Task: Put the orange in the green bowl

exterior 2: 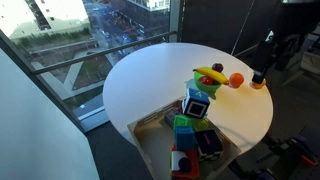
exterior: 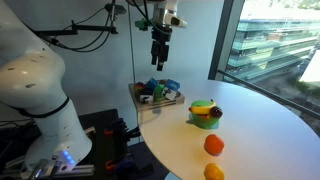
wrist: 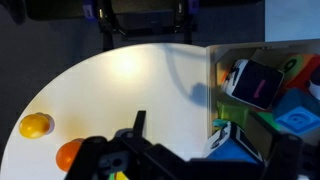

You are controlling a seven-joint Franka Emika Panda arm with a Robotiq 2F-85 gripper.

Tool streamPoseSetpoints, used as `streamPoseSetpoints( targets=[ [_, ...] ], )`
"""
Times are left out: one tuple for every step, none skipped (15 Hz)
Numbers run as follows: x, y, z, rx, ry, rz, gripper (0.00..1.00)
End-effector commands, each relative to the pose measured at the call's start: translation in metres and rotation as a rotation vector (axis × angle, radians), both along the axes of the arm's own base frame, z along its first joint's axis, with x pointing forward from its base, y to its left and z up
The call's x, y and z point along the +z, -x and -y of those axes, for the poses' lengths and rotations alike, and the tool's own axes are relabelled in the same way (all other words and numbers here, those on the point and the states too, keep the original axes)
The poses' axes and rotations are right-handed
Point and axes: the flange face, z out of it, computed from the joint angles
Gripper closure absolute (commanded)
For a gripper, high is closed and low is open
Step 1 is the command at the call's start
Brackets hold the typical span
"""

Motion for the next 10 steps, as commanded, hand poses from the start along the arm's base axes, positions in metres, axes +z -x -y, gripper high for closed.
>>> streamPoseSetpoints(
  targets=[
    [0.001, 0.000, 0.000, 0.000, 0.000, 0.001, 0.00],
    [0.002, 0.000, 0.000, 0.000, 0.000, 0.003, 0.00],
    [0.002, 0.000, 0.000, 0.000, 0.000, 0.003, 0.00],
    [0.002, 0.000, 0.000, 0.000, 0.000, 0.003, 0.00],
    [0.002, 0.000, 0.000, 0.000, 0.000, 0.003, 0.00],
    [0.003, -0.002, 0.002, -0.003, 0.001, 0.009, 0.00],
    [0.003, -0.004, 0.005, -0.011, 0.003, 0.015, 0.00],
    [0.004, -0.005, 0.009, -0.013, 0.007, 0.024, 0.00],
    [0.005, -0.007, 0.013, -0.018, 0.012, 0.036, 0.00],
    [0.006, -0.009, 0.019, -0.023, 0.012, 0.046, 0.00]
  ],
)
